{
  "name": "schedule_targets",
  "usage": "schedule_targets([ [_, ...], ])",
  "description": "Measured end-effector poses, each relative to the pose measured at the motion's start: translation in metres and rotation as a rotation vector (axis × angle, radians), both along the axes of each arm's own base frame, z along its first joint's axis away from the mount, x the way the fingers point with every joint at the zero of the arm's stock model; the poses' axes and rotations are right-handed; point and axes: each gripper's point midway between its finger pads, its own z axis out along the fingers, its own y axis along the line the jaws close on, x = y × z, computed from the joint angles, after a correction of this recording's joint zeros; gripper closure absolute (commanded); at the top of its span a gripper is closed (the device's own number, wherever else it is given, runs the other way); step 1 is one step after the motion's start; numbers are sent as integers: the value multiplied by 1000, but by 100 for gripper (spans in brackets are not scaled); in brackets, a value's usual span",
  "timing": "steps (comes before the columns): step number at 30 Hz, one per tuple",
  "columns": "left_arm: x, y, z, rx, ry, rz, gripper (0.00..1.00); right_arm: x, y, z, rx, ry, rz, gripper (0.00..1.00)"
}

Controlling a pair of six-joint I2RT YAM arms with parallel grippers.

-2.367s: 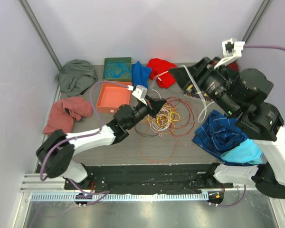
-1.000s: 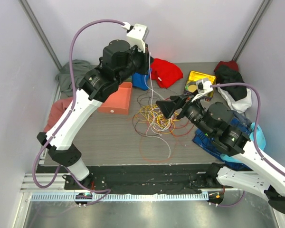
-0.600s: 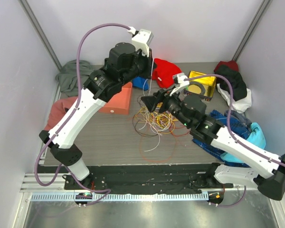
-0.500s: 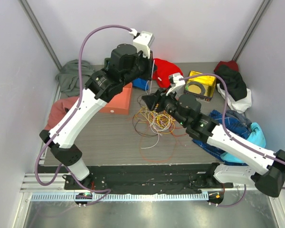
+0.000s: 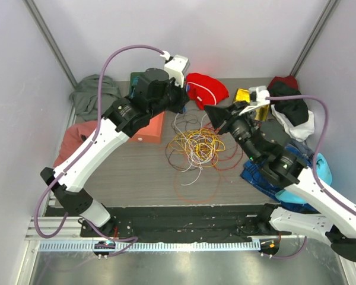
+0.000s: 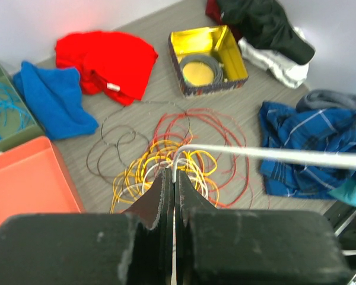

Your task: Untangle the cables

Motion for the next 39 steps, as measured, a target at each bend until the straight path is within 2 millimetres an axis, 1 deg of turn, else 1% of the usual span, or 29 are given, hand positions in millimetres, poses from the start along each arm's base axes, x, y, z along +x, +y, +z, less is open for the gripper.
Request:
schedule_targets([
  [3,-3,2,-14,18,20,-1,100,-4,-17,27,19,-40,-43,99],
  [5,-6,2,-25,25,35,-11,100,-4,-25,37,18,-55,-73,99],
  [7,-12,2,-37,26,57,-34,100,-1,-31,42,6,-61,-106,99],
  [10,-28,-1,-54,-4,85,-96,100,7,-32,37,-34,-48,-147,99],
  [13,-47,-7,-58,-79,80,-187,99,14,-28,25,-79,-23,-160,99],
  [17,-73,-13,-57,-187,52,-300,95,19,-23,15,-120,4,-167,99],
  [20,-86,-19,-53,-264,23,-370,88,20,-24,19,-123,6,-170,99],
  [21,-88,-21,-53,-285,14,-387,81,20,-24,21,-119,4,-170,99],
  [22,-91,-23,-52,-313,3,-407,78,19,-24,25,-113,2,-170,99],
  [23,-93,-25,-54,-337,-4,-423,75,19,-25,29,-105,-1,-170,99],
  [24,-96,-26,-57,-357,-7,-436,63,18,-25,32,-99,-1,-169,99],
  [25,-97,-28,-61,-384,-15,-446,58,18,-25,36,-91,-2,-168,99],
  [26,-98,-28,-66,-404,-19,-449,55,17,-25,39,-85,-4,-165,99],
  [27,-99,-28,-71,-416,-17,-450,50,16,-25,41,-78,-3,-163,99],
  [29,-101,-29,-80,-436,-16,-455,44,15,-24,45,-66,2,-154,99],
  [31,-102,-30,-80,-457,-27,-460,41,13,-23,49,-55,7,-142,99],
  [36,-102,-32,-62,-518,-108,-472,37,9,-15,58,-17,21,-94,99],
  [39,-99,-33,-55,-543,-145,-470,34,5,-10,59,2,34,-62,99],
])
